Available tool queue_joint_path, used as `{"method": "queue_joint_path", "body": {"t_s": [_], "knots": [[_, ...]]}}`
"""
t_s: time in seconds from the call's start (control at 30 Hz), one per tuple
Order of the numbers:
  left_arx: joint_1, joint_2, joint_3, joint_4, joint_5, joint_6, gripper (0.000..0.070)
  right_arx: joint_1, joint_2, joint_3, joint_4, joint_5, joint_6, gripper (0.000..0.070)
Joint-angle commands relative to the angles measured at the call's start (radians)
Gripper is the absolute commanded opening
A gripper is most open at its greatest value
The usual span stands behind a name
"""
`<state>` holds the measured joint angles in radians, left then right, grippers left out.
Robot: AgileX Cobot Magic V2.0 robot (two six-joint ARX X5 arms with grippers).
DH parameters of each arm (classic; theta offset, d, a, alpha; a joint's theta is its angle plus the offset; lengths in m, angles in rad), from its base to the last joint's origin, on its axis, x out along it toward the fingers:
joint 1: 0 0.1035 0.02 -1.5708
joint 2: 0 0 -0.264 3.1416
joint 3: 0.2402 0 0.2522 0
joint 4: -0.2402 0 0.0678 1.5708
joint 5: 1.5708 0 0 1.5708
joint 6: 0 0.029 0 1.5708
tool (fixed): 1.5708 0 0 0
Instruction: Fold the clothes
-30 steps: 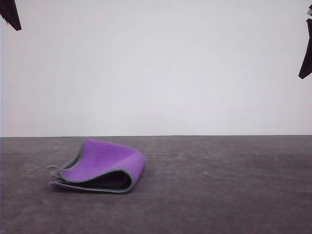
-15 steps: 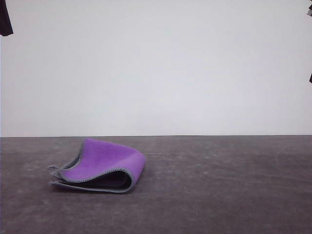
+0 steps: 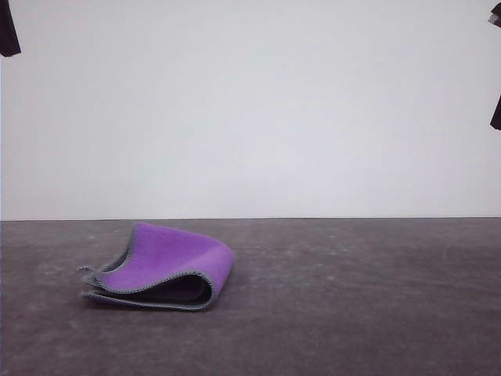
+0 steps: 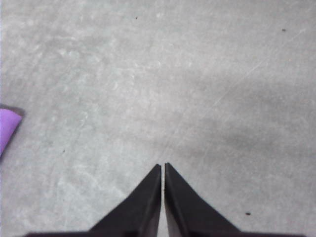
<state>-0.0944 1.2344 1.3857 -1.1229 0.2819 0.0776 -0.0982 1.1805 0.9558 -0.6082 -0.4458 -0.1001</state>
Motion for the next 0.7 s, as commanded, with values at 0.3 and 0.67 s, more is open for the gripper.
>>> {"method": "queue_joint_path", "body": {"t_s": [0.3, 0.67], "knots": [[0.003, -0.488, -0.733, 0.714, -0.034, -0.094, 0.0016, 0.002, 0.008, 0.006, 0.038, -0.005, 0.006, 0.0006], [0.048, -1.067, -1.280, 0.998, -0.212, -0.200, 0.0016, 0.002, 0.008, 0.006, 0.091, -0.005, 0.006, 0.0006]]}}
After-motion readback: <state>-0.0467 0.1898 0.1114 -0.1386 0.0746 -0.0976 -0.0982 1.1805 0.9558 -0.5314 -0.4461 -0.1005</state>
